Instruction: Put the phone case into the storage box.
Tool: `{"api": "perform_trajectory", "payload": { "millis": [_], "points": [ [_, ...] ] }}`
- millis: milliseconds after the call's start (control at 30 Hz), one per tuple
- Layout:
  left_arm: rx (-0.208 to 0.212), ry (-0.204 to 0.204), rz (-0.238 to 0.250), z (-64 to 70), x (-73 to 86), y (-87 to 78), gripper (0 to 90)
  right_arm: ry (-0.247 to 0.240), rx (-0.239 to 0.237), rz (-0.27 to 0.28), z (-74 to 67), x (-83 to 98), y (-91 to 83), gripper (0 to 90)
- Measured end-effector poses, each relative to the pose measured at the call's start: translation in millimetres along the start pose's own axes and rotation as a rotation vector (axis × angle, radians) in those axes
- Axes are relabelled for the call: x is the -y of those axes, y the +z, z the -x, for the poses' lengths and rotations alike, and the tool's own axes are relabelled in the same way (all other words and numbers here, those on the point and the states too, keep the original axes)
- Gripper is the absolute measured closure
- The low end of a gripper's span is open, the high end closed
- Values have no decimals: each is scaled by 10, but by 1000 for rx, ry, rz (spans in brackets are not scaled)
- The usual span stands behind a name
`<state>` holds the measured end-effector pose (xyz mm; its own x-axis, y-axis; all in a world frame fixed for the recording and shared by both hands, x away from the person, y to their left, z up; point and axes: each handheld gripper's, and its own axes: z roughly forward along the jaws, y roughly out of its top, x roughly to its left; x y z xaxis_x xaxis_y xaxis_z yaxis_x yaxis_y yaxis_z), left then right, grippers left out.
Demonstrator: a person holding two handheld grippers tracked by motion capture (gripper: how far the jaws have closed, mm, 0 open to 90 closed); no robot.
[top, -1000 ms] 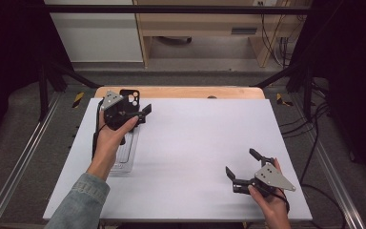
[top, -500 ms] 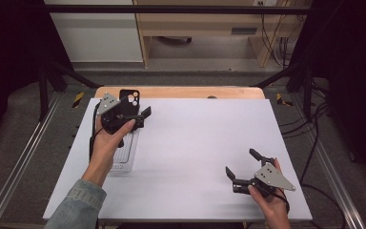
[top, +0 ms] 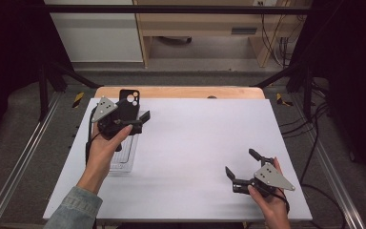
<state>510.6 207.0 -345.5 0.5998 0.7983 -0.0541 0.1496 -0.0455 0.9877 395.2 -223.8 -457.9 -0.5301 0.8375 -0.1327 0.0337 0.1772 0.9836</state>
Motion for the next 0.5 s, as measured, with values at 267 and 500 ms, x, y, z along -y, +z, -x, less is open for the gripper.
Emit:
{"api": "perform_trajectory", "payload": {
  "millis": [267, 500],
  "points": [
    [8, 19, 13, 58, -20, -95, 13, 7, -7, 4, -2, 3, 3, 28],
    [14, 28, 26, 95, -36, -170, 13, 5, -5, 0, -4, 4, 5, 26]
  ]
}}
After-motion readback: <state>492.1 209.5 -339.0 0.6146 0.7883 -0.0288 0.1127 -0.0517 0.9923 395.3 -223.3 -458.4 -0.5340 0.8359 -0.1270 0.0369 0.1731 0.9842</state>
